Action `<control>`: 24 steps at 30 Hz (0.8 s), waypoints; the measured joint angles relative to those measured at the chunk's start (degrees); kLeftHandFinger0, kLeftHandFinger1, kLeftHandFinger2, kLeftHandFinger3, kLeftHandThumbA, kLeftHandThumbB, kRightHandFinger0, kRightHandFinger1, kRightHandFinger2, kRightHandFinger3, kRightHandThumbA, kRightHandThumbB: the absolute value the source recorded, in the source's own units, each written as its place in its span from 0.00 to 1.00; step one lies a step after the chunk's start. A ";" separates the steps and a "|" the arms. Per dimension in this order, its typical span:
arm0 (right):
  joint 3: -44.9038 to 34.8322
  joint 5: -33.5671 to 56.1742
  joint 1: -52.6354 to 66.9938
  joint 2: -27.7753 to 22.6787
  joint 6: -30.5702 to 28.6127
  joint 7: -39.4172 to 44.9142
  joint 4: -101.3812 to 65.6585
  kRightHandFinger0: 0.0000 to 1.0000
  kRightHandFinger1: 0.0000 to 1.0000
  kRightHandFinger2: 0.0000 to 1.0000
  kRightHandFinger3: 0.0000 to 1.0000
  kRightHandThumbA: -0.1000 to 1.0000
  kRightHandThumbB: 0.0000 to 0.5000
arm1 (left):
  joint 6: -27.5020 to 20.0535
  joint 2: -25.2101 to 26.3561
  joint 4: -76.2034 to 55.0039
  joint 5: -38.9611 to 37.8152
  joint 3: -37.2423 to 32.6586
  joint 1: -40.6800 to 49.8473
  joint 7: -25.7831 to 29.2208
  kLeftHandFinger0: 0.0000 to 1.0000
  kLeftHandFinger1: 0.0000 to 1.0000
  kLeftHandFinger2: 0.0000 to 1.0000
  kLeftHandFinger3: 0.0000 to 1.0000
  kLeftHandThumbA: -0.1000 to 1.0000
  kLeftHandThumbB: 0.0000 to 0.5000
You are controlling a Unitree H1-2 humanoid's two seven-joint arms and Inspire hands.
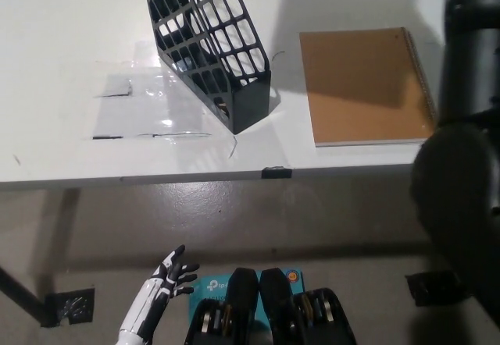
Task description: Use the right hand to pick up a book from the book holder on the left side and put it on another book on the right side
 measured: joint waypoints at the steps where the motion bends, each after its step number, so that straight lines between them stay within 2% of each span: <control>1: 0.03 0.67 0.12 -0.78 0.12 -0.10 0.37 0.00 0.24 0.73 1.00 0.00 0.11 | -0.04 -0.02 0.07 -0.04 0.01 0.00 0.00 0.79 0.81 0.80 1.00 0.95 0.29; 3: 0.12 1.91 0.36 -2.06 0.24 -0.26 1.09 0.00 0.23 0.72 1.00 0.00 0.09 | -0.09 -0.03 0.22 -0.14 0.02 0.03 -0.01 0.79 0.82 0.80 1.00 0.95 0.30; 4: 0.26 2.88 0.52 -2.88 0.30 -0.35 1.91 0.00 0.13 0.57 1.00 0.00 0.02 | -0.09 -0.04 0.37 -0.20 0.03 0.04 -0.01 0.79 0.81 0.80 1.00 0.94 0.32; 5: 0.64 3.69 0.68 -3.75 0.34 -0.36 2.98 0.00 0.24 0.65 0.99 0.00 0.08 | -0.10 -0.04 0.53 -0.24 0.04 0.06 -0.01 0.79 0.81 0.80 1.00 0.94 0.33; 9: 2.27 5.01 1.98 -6.26 0.49 -0.18 5.77 0.00 0.16 0.62 1.00 0.00 0.13 | -0.10 -0.17 0.86 -0.32 0.07 0.24 0.00 0.78 0.81 0.80 1.00 0.94 0.31; 10: 2.47 5.01 2.53 -6.54 0.52 -0.18 6.17 0.00 0.16 0.64 1.00 0.00 0.15 | -0.11 -0.25 0.90 -0.32 0.07 0.35 0.00 0.77 0.81 0.80 1.00 0.94 0.31; 13: 2.46 4.91 4.20 -6.61 0.55 -0.18 6.91 0.00 0.17 0.66 1.00 0.00 0.12 | -0.16 -0.49 1.06 -0.32 0.07 0.77 0.00 0.77 0.81 0.80 1.00 0.93 0.32; 14: 2.49 4.79 4.77 -6.64 0.52 -0.10 7.75 0.00 0.18 0.67 1.00 0.00 0.15 | -0.22 -0.63 1.12 -0.35 0.10 0.93 0.01 0.77 0.81 0.81 1.00 0.94 0.31; 17: 2.94 4.03 6.44 -6.75 0.18 0.50 11.17 0.00 0.19 0.71 1.00 0.00 0.18 | -0.43 -0.90 1.24 -0.37 0.12 1.38 0.00 0.77 0.82 0.81 1.00 0.95 0.30; 18: 3.05 3.82 6.95 -6.79 0.00 0.69 12.81 0.00 0.19 0.70 1.00 0.00 0.14 | -0.47 -0.93 1.25 -0.38 0.13 1.51 0.01 0.78 0.82 0.82 1.00 0.96 0.29; 21: 3.57 2.64 8.36 -7.20 -1.25 1.27 19.31 0.00 0.15 0.67 1.00 0.00 0.16 | -0.52 -0.92 1.29 -0.38 0.17 1.75 0.00 0.78 0.83 0.82 1.00 0.95 0.28; 24: 4.47 0.89 9.11 -7.60 -3.22 1.31 25.47 0.00 0.05 0.60 1.00 0.00 0.14 | -0.55 -0.93 1.28 -0.39 0.21 1.71 0.00 0.78 0.83 0.82 1.00 0.94 0.30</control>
